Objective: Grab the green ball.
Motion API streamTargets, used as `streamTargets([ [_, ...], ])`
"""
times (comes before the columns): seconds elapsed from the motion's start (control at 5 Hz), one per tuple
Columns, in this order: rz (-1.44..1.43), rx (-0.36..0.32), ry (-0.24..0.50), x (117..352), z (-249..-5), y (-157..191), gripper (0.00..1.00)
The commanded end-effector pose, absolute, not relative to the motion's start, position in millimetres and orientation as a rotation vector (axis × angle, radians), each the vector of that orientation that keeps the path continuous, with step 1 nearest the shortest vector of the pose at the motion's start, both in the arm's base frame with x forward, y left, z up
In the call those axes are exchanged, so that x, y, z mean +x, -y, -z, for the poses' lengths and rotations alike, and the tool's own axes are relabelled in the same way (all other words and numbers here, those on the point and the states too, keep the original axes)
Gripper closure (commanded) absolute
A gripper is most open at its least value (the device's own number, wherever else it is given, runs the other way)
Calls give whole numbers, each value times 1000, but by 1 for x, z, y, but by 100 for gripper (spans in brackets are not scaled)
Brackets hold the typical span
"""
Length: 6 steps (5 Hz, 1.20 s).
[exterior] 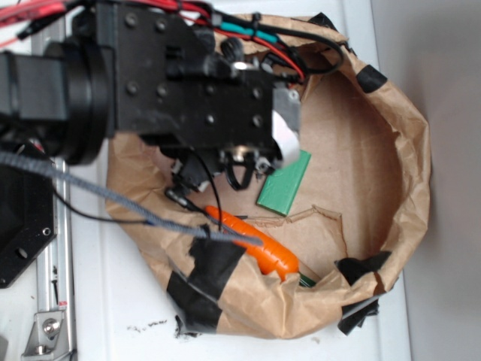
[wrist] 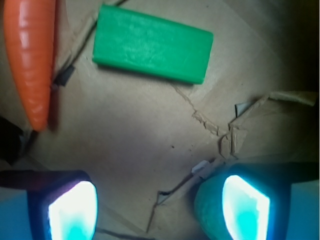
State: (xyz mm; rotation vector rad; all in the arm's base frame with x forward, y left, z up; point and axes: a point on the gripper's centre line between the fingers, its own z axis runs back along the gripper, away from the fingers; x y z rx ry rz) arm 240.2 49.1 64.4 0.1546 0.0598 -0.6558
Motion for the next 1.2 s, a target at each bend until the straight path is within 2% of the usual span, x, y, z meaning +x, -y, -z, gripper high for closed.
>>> streamTargets([
  [0.0,667,230,-78,232,-73,-88,0],
  [0.2,677,257,-83,229,-72,-91,0],
  [0.4,681,263,-127,229,-60,-90,0],
  [0.6,673,281,-120,235,-51,-96,0],
  [0.8,635,288,-83,251,-42,-108,0],
  [1.0,646,265,-49,265,-32,-107,0],
])
